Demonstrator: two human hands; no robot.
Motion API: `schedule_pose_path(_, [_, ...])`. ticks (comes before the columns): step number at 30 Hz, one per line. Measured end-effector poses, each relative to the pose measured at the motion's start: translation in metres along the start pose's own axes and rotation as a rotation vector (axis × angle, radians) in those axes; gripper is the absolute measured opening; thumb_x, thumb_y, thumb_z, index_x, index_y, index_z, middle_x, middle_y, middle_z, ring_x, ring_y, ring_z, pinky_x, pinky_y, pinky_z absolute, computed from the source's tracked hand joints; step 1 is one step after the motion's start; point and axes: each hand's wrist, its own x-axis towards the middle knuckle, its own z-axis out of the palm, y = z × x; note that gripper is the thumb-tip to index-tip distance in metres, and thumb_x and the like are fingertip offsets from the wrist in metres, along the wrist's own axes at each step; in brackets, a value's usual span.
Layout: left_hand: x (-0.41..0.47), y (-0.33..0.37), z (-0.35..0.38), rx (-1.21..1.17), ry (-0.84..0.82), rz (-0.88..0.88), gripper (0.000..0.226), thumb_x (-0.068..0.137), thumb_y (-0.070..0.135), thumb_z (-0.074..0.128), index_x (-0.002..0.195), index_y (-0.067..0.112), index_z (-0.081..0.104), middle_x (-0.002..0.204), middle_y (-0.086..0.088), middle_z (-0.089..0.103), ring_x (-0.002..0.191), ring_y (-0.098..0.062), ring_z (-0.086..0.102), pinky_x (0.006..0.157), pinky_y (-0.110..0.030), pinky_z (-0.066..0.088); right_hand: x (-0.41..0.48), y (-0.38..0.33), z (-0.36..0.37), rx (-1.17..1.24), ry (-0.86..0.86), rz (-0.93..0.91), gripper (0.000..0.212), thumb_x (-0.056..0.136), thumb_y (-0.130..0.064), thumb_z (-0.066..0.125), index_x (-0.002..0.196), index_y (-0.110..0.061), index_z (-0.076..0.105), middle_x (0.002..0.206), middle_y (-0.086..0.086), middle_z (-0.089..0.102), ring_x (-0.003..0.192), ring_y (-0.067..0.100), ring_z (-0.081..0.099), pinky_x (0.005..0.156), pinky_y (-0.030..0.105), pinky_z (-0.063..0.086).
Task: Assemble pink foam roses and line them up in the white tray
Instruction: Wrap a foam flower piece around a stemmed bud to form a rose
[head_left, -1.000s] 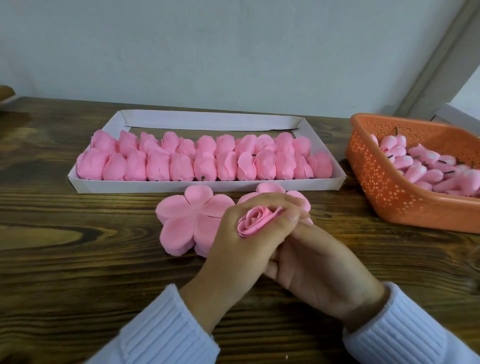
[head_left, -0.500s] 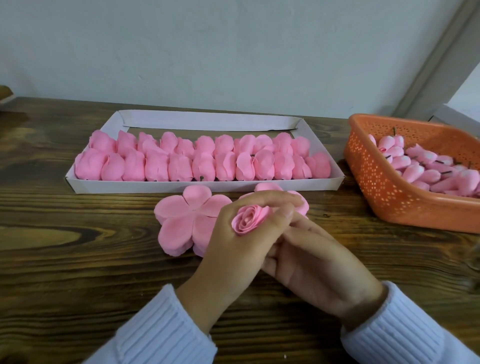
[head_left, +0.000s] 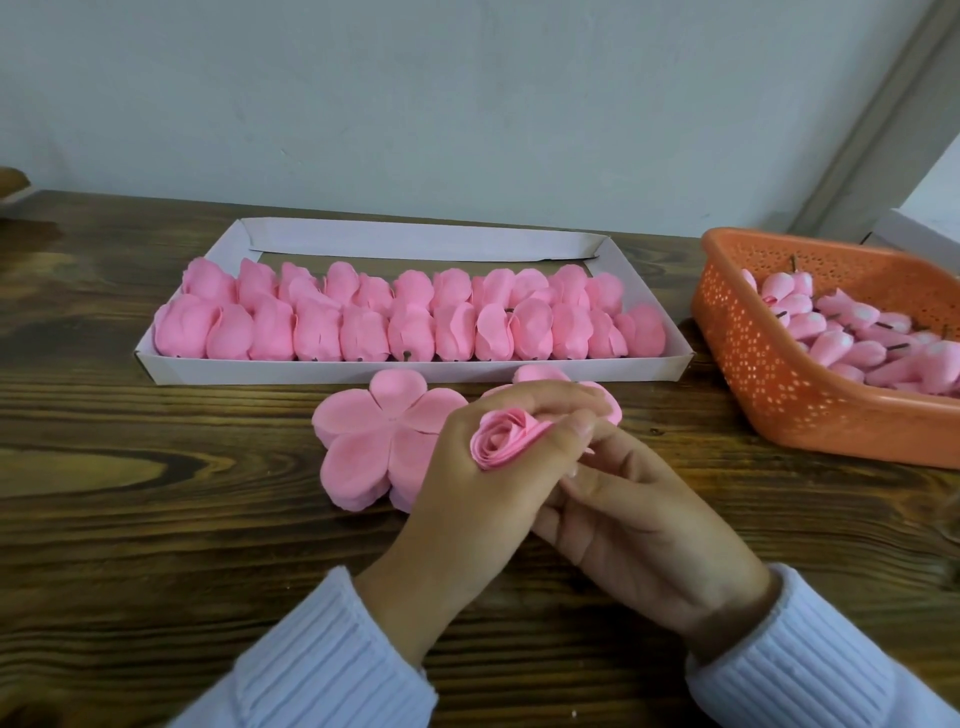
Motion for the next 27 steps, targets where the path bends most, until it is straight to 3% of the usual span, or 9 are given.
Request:
schedule_pose_path(2, [-0.0002, 0.0005, -0.0005, -0.026, -0.018, -0.008, 0.019, 0.079, 0.02, 0.061, 0.082, 0.033, 0.075, 0.099, 0.014, 0.072, 0.099, -0.003, 0.067, 0.075, -0.016, 0.052, 0.0013, -0.0008, 0.0005, 0.004, -0.006, 0.036, 0.053, 0.081, -0.02, 0.075, 0.126, -0.001, 0.054, 0.114, 0.016, 0.066, 0.101, 0.022, 0.066, 0.09, 0.036, 0.054])
schedule_pose_path(5, [-0.0008, 0.0012, -0.0016, -0.042, -0.033, -0.031, 0.019, 0.08, 0.018, 0.059, 0.083, 0.026, 0.076, 0.102, 0.008, 0.072, 0.099, -0.006, 0.067, 0.074, -0.019, 0.054, 0.0017, 0.0004, -0.0016, -0.016, 0.03, 0.084, 0.046, 0.083, -0.032, 0.073, 0.121, -0.007, 0.063, 0.107, 0.012, 0.069, 0.092, 0.019, 0.068, 0.084, 0.033, 0.056])
schedule_pose_path(8, [-0.0008, 0.0004, -0.0017, -0.022, -0.038, -0.024, 0.013, 0.075, 0.024, 0.065, 0.083, 0.023, 0.076, 0.101, 0.004, 0.072, 0.101, -0.007, 0.067, 0.08, -0.022, 0.054, 0.0, 0.0012, -0.0024, -0.045, 0.034, 0.06, 0.041, 0.078, -0.025, 0.076, 0.115, -0.006, 0.068, 0.107, 0.012, 0.071, 0.097, 0.019, 0.069, 0.085, 0.032, 0.056])
schedule_pose_path(14, [0.0001, -0.0007, -0.0008, 0.032, -0.036, -0.009, 0.018, 0.08, 0.019, 0.06, 0.09, 0.017, 0.075, 0.101, 0.005, 0.073, 0.099, -0.008, 0.067, 0.083, -0.02, 0.052, -0.0005, 0.0, -0.0038, -0.021, 0.003, -0.014, 0.049, 0.078, -0.007, 0.076, 0.121, 0.009, 0.057, 0.116, 0.02, 0.066, 0.11, 0.027, 0.064, 0.093, 0.035, 0.052])
schedule_pose_path(18, [-0.0007, 0.0021, -0.0002, -0.04, -0.021, -0.038, 0.018, 0.081, 0.02, 0.058, 0.084, 0.02, 0.077, 0.099, 0.007, 0.073, 0.097, -0.004, 0.067, 0.078, -0.015, 0.051, 0.0015, -0.0016, -0.0019, 0.011, -0.006, 0.029, 0.049, 0.081, -0.019, 0.076, 0.122, 0.0, 0.059, 0.114, 0.017, 0.066, 0.106, 0.024, 0.065, 0.092, 0.037, 0.052])
schedule_pose_path(21, [-0.0008, 0.0028, -0.0002, -0.061, -0.013, -0.087, 0.02, 0.08, 0.023, 0.058, 0.083, 0.025, 0.077, 0.098, 0.013, 0.073, 0.09, -0.001, 0.068, 0.069, -0.012, 0.05, 0.0032, 0.0018, -0.0006, -0.008, 0.102, 0.116, 0.039, 0.089, -0.033, 0.063, 0.118, -0.006, 0.065, 0.107, 0.016, 0.068, 0.092, 0.023, 0.069, 0.081, 0.035, 0.056])
schedule_pose_path(23, [-0.0009, 0.0018, -0.0001, -0.049, -0.02, -0.104, 0.019, 0.08, 0.026, 0.057, 0.085, 0.027, 0.076, 0.1, 0.015, 0.072, 0.091, -0.001, 0.069, 0.066, -0.013, 0.051, 0.0024, 0.0036, -0.0006, -0.049, 0.176, 0.152, 0.033, 0.091, -0.03, 0.057, 0.111, -0.008, 0.07, 0.104, 0.019, 0.068, 0.086, 0.024, 0.071, 0.077, 0.034, 0.058])
schedule_pose_path(27, [0.0005, -0.0004, 0.0002, -0.012, -0.02, -0.023, 0.015, 0.079, 0.021, 0.061, 0.083, 0.024, 0.075, 0.099, 0.008, 0.073, 0.099, -0.004, 0.067, 0.082, -0.02, 0.053, 0.0006, 0.0002, -0.0006, -0.061, 0.125, 0.084, 0.03, 0.082, -0.019, 0.066, 0.108, -0.007, 0.072, 0.107, 0.014, 0.071, 0.096, 0.02, 0.07, 0.085, 0.032, 0.057])
